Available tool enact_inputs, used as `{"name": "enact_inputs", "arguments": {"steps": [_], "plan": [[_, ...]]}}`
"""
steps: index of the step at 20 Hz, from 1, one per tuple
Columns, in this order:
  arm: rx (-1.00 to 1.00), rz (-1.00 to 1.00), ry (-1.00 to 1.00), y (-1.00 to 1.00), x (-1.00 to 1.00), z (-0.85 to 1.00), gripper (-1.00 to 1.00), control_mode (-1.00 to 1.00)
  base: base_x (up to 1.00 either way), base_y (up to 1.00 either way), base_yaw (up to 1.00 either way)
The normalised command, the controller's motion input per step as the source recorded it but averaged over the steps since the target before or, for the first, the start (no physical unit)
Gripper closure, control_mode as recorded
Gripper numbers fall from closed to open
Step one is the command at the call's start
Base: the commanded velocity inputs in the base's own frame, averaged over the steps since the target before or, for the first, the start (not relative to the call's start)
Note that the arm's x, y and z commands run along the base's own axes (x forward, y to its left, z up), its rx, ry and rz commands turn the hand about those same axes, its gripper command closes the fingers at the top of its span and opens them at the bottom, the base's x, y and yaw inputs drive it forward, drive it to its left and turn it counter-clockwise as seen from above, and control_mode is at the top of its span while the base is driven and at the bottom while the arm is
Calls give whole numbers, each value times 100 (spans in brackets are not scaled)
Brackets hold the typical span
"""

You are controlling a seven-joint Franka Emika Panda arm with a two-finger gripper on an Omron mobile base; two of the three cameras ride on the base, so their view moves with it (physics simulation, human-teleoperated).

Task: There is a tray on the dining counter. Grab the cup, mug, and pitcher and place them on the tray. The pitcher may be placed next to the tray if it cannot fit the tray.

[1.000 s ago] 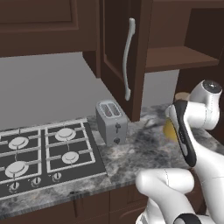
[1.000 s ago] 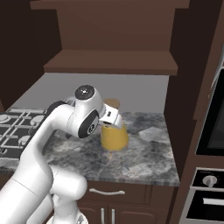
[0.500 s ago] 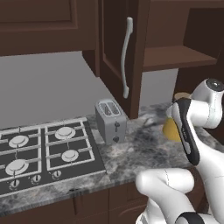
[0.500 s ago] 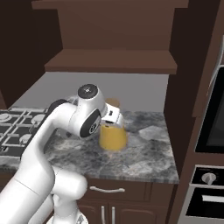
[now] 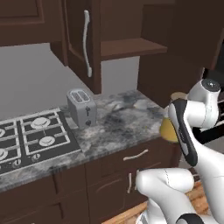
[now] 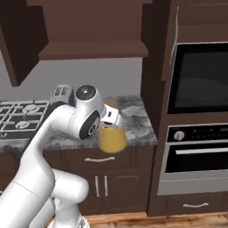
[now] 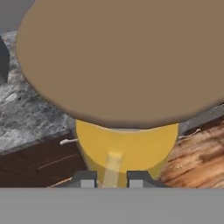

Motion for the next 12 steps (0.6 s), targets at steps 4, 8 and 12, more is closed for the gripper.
{"name": "enact_inputs", "arguments": {"steps": [4, 8, 12], "plan": [[0, 0, 0, 0, 0, 0, 100, 100, -29, 0, -62], [0, 0, 0, 0, 0, 0, 100, 100, -21, 0, -70], [0, 0, 0, 0, 0, 0, 100, 100, -13, 0, -76]]}}
